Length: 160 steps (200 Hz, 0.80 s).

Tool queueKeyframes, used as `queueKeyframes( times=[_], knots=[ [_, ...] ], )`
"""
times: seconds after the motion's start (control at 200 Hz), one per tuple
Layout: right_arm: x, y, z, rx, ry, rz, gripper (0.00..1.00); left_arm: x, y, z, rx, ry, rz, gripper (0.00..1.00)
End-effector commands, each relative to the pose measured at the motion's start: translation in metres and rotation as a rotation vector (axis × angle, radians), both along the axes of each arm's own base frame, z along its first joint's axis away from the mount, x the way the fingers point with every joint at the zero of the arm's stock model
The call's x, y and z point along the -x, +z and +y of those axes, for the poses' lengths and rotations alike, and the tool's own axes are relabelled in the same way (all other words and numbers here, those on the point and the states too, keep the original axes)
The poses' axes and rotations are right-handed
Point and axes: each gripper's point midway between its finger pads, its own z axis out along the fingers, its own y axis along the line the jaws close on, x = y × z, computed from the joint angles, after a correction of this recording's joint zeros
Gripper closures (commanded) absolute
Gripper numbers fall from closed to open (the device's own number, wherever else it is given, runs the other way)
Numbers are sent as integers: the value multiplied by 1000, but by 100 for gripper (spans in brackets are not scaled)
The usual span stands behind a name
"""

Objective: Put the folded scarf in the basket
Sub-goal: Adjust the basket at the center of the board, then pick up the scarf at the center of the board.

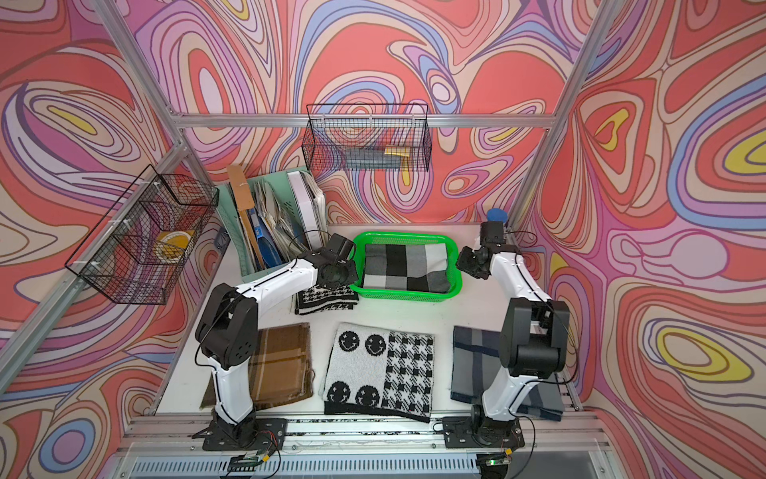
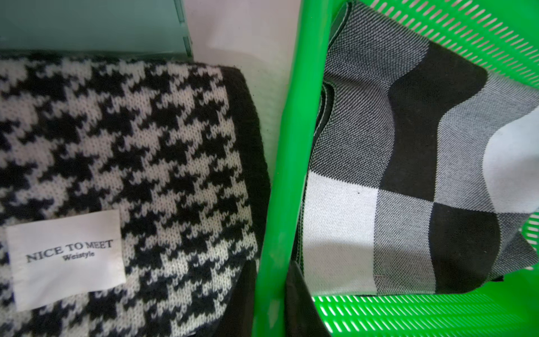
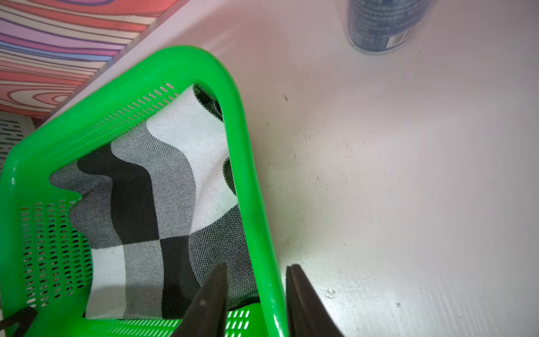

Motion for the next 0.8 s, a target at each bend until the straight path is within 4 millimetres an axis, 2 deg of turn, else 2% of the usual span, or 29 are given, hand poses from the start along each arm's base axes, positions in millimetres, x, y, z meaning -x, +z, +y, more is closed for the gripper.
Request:
queueKeyframes(
  times=[0.0,0.055,0.115,0.205,0.295,0.41,0.516,0.751,0.796],
  knots=[
    [7,14,-1,19,-6,-11,54,13,-1,8,-28,19,35,94],
    [10,21,-1,28,-8,-18,49,15,6,7,-22,9,26,70],
    [17,32,-3,43,-16,-30,45,17,17,7,-5,3,5,60],
    [32,46,-5,62,-28,-44,41,21,42,8,27,-9,-45,40],
    [54,62,-4,58,-43,-67,35,29,71,12,48,-28,-102,30],
    [86,72,5,30,-37,-82,30,49,94,25,62,-44,-168,28],
    [114,69,22,-51,-30,-80,29,79,87,35,96,-82,-182,27],
    [166,30,93,-151,60,23,27,152,26,58,103,-143,-49,21],
    [177,21,100,-141,70,53,27,163,18,60,113,-151,-36,19]
  ],
)
